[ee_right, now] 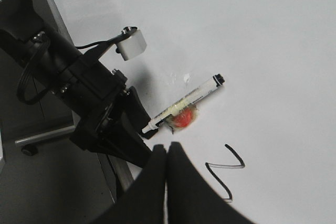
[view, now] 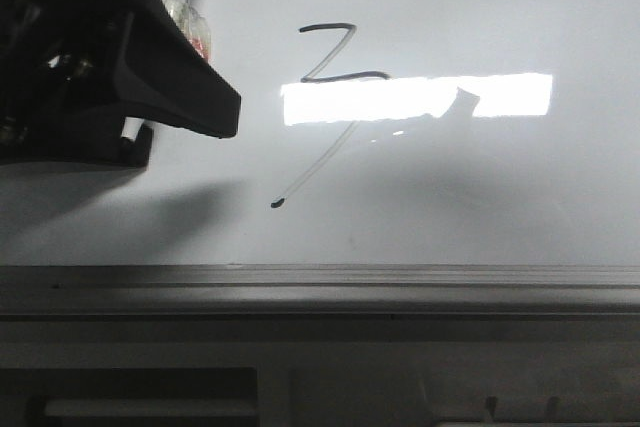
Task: Write number 3 on whiteboard
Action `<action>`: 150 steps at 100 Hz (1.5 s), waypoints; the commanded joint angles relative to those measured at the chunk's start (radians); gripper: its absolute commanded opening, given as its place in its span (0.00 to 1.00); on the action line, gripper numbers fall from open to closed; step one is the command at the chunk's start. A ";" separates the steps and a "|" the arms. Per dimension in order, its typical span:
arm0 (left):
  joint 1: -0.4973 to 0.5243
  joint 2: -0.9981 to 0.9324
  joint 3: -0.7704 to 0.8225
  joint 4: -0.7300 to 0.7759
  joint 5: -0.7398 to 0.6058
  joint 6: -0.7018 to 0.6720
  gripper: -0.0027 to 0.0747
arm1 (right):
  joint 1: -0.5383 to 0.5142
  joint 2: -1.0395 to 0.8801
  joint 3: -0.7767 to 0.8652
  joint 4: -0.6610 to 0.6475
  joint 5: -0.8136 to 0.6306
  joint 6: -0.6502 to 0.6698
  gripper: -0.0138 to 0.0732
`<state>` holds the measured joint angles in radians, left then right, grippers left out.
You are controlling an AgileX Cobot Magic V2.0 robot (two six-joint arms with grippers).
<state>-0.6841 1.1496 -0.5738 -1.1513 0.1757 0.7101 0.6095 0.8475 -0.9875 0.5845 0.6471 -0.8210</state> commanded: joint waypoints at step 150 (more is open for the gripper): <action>0.022 -0.866 0.185 0.251 0.018 -0.005 0.01 | -0.004 -0.738 0.719 0.022 -0.853 -0.004 0.09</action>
<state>-0.6634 0.2749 -0.3605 -0.8772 0.2297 0.7101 0.6095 0.1002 -0.2429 0.6127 -0.1395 -0.8193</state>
